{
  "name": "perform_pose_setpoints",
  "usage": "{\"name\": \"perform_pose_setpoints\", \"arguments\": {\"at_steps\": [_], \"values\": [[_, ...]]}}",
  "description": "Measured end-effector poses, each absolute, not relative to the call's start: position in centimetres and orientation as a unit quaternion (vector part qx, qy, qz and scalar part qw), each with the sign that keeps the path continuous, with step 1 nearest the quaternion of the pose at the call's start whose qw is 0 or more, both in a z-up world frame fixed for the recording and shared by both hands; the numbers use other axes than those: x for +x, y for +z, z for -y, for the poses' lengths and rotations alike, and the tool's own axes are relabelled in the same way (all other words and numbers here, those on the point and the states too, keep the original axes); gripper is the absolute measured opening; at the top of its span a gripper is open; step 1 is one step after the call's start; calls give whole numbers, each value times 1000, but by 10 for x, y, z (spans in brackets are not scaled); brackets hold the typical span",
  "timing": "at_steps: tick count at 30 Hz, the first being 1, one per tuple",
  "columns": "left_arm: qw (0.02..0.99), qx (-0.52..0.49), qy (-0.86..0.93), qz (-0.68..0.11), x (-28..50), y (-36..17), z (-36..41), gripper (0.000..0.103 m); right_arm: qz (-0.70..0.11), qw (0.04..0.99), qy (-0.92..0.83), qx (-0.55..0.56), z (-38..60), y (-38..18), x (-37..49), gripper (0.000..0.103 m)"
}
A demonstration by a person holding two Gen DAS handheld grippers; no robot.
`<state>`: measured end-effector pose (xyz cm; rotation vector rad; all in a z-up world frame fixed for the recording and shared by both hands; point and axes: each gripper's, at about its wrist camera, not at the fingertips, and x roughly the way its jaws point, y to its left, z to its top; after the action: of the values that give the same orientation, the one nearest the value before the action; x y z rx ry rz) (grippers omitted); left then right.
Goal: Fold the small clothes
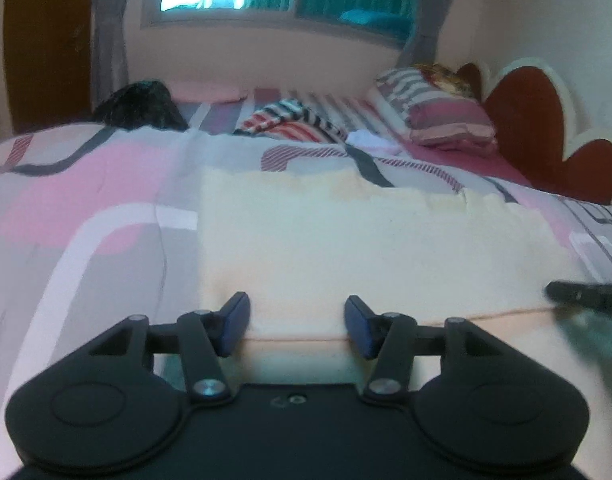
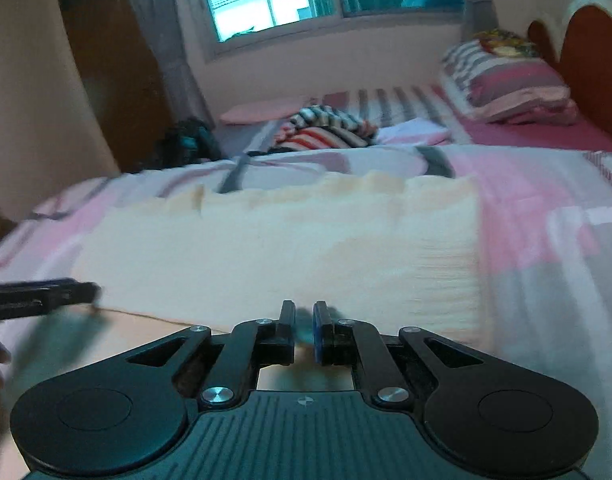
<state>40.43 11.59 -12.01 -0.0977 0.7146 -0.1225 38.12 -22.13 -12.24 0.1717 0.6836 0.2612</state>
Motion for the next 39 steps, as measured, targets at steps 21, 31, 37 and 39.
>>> {"name": "perform_pose_setpoints", "arguments": {"at_steps": [21,31,37,39], "values": [[932,-48,-37,-357,510,-122,-129,51,-322,919,171,154,208,-138,453,1],[931,-7,-124,-343,488,-117,-27,54,-328,908,213,153,167,-129,459,1],[938,26,-96,-331,460,-127,-89,56,-318,916,139,202,263,-141,435,0],[941,25,-86,-327,450,-126,-106,56,-313,914,134,222,296,-145,423,0]]}}
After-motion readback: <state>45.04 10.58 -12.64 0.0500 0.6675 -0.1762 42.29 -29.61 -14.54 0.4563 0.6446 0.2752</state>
